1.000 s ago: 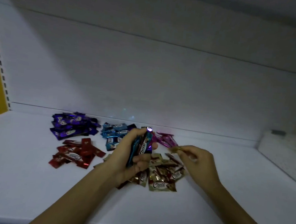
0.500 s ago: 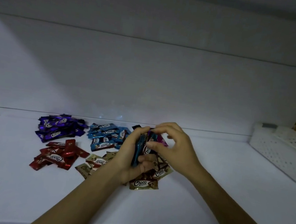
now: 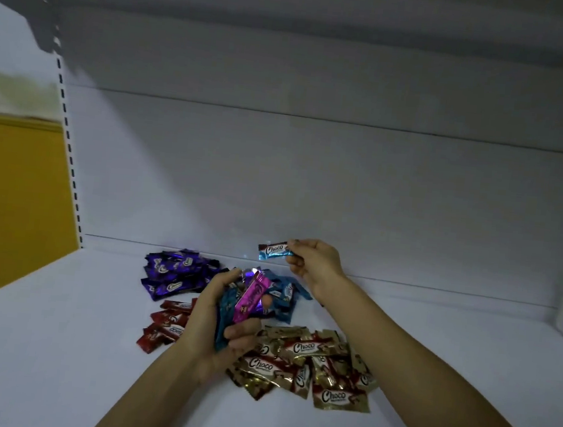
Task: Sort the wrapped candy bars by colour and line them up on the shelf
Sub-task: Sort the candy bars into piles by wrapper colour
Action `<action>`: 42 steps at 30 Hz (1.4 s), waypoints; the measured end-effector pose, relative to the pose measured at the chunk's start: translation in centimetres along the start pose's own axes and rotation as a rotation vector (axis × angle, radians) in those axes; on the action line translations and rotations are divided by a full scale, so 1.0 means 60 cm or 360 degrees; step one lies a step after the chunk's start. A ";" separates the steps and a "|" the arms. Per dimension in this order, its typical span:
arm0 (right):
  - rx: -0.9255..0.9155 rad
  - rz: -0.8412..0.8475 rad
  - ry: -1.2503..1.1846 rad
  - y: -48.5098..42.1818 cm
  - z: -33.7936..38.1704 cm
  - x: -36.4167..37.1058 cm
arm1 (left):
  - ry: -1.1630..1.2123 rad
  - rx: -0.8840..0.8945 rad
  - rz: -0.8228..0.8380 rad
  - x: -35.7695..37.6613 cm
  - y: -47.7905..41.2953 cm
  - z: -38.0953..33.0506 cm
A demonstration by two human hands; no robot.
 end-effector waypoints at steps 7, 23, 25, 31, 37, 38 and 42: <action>-0.0207 0.0323 0.0802 0.045 -0.008 0.049 | 0.0172 0.0008 0.0011 -0.035 0.000 0.010; -0.0367 0.0406 0.0620 0.095 0.038 0.016 | -0.0030 -0.0147 -0.0045 0.002 -0.043 0.016; -0.0434 0.0230 0.0539 0.079 0.065 -0.026 | -0.0036 -0.0220 -0.0118 0.008 -0.062 0.028; -0.0333 -0.0276 0.0386 0.025 0.080 -0.211 | -0.0078 -0.0332 -0.0123 0.042 -0.108 0.068; -0.0275 -0.0419 0.1075 -0.024 0.052 -0.298 | -0.0140 -0.0432 -0.0036 0.083 -0.129 0.097; -0.0272 -0.0418 0.1333 -0.027 0.050 -0.296 | -0.0148 -0.0424 -0.0018 0.090 -0.129 0.096; -0.0489 -0.0341 0.1697 -0.006 0.063 -0.254 | -0.0149 -0.0402 0.0036 0.105 -0.134 0.092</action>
Point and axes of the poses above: each hand's wrist, its own y-axis away from the middle knuckle, its own x-axis out of the palm, z = x × y, the point moved 10 cm from there along -y, towards the middle knuckle, and after that the axes turned 14 degrees about -y, right-handed, at the moved point
